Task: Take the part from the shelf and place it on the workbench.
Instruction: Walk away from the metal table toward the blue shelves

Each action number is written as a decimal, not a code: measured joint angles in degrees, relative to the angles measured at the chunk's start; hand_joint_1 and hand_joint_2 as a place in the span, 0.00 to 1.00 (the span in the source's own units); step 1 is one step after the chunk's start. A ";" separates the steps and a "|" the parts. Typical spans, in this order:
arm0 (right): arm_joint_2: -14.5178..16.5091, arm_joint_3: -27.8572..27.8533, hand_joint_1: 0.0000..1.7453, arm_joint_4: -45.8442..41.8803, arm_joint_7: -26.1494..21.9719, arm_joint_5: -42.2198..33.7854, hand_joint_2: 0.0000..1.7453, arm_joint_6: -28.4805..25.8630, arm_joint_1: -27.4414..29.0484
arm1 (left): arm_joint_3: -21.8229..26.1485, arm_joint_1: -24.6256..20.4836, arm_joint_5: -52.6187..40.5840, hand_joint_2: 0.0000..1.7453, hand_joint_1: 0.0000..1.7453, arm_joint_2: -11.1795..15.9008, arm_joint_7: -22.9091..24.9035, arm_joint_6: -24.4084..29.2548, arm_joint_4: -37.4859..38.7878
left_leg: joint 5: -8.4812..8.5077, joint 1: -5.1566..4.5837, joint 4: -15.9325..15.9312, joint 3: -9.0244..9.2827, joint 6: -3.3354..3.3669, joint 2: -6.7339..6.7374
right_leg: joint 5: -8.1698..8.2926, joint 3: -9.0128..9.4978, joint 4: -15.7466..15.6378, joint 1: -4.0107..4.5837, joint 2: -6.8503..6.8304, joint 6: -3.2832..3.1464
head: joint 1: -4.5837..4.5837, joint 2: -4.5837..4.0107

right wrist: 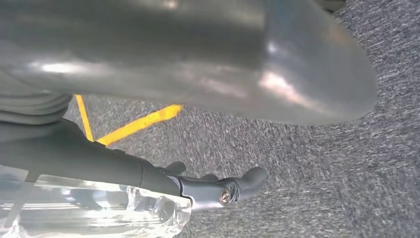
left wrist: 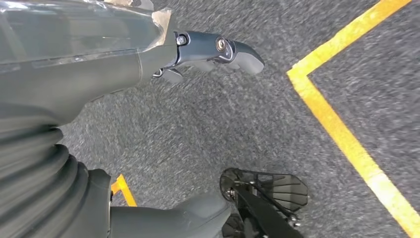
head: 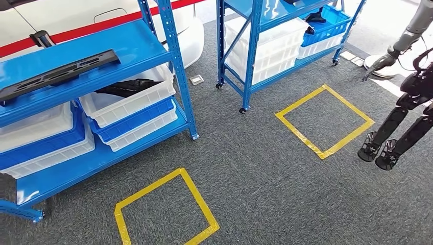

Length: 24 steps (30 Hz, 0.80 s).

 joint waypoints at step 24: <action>0.84 0.55 0.00 -1.67 0.43 -0.91 0.00 -0.61 0.44 | -0.56 0.07 0.19 1.00 0.00 0.39 -0.05 0.24 0.03 | 6.40 -0.28 -15.86 8.51 0.85 -5.36 | 0.89 0.16 -1.16 -0.50 3.48 0.88 | 0.37 0.00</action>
